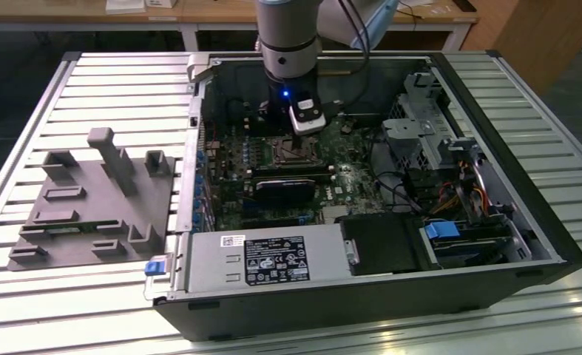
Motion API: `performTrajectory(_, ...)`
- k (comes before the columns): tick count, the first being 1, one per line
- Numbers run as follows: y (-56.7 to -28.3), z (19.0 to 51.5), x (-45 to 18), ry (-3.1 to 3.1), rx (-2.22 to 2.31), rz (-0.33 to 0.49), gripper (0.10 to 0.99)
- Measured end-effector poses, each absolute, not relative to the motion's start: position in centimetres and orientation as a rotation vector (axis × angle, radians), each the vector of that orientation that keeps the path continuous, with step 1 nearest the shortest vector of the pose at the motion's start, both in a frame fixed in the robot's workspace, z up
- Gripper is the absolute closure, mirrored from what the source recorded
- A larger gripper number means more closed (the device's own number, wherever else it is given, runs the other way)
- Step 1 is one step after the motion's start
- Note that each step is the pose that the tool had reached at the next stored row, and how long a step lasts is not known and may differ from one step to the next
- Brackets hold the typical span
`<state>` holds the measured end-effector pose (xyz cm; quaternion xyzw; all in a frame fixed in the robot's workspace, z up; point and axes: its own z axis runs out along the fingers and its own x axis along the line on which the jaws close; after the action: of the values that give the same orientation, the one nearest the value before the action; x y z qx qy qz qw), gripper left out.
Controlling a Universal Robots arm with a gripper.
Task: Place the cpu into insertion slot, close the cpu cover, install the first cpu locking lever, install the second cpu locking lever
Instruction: 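Install the first cpu locking lever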
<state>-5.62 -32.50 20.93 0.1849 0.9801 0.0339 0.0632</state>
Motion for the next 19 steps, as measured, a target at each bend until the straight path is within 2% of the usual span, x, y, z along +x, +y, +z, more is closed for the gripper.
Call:
performTrajectory(7, -32.6, 20.9, -5.6, 2.979, 0.562, 0.087, 0.984)
performTrajectory(14, -32.6, 21.7, -5.6, 2.968, 0.553, -0.026, 0.984)
performTrajectory(19, -32.6, 22.8, -5.6, 2.966, 0.552, -0.034, 0.984)
